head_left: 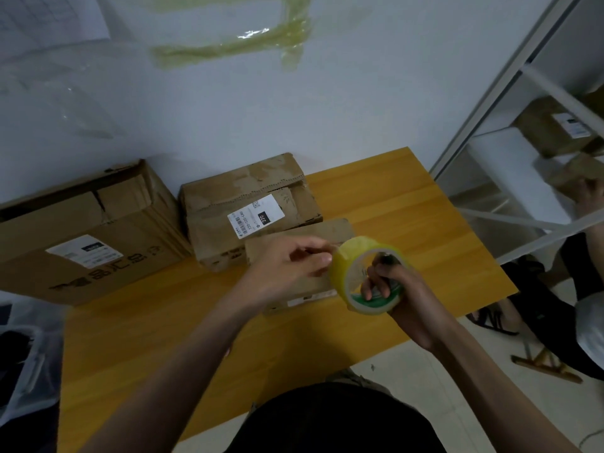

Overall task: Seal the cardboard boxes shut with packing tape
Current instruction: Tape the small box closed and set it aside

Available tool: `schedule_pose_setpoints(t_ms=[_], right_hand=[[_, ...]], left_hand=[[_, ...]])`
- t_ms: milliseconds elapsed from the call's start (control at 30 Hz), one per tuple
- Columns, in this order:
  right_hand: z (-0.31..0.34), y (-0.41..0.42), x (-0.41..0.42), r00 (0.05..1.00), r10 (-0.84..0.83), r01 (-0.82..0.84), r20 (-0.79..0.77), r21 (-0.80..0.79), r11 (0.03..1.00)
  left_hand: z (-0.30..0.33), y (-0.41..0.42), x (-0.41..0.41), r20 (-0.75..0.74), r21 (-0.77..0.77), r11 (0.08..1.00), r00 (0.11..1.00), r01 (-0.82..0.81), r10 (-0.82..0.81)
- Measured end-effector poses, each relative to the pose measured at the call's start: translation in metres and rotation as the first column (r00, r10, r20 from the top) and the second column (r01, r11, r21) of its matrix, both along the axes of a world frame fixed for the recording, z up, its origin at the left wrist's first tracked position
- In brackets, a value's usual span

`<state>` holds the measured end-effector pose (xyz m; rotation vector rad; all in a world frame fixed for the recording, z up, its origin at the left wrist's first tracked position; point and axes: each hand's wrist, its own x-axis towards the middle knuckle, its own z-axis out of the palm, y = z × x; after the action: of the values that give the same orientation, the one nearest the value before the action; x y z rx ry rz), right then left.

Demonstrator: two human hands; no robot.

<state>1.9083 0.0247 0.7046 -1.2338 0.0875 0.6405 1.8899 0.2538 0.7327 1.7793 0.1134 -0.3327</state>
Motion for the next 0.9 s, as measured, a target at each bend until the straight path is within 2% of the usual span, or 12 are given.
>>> schedule_pose_setpoints(t_ms=[100,200,333,400,500,633,900], right_hand=[[0.0,0.007,-0.003,1.0,-0.001,0.002,-0.019,0.025,1.0],[0.001,0.012,-0.002,1.0,0.023,-0.023,-0.004,0.017,1.0],[0.002,0.02,0.001,0.999,0.042,-0.041,0.028,-0.04,0.998],[0.004,0.022,0.004,0.996,0.061,-0.056,0.058,-0.086,0.995],[0.015,0.022,0.014,0.98,0.142,-0.117,0.14,-0.172,0.978],[0.029,0.025,0.028,0.941,0.242,-0.191,0.236,-0.216,0.957],[0.019,0.048,0.022,0.986,0.068,-0.058,0.154,-0.069,0.996]], left_hand=[[-0.006,-0.01,-0.009,-0.041,-0.174,0.969,0.985,-0.174,0.169],[-0.008,-0.013,-0.016,-0.071,-0.304,0.9,0.95,-0.312,0.305],[-0.011,-0.015,-0.018,-0.052,-0.323,0.851,0.906,-0.414,0.421],[-0.012,-0.011,-0.016,-0.034,-0.265,0.873,0.908,-0.41,0.417],[-0.013,0.0,-0.013,0.01,-0.132,0.946,0.954,-0.297,0.301],[-0.011,0.014,-0.012,-0.001,-0.102,0.977,0.982,-0.189,0.19],[-0.002,0.029,-0.011,0.063,-0.087,0.982,0.982,-0.17,0.176]])
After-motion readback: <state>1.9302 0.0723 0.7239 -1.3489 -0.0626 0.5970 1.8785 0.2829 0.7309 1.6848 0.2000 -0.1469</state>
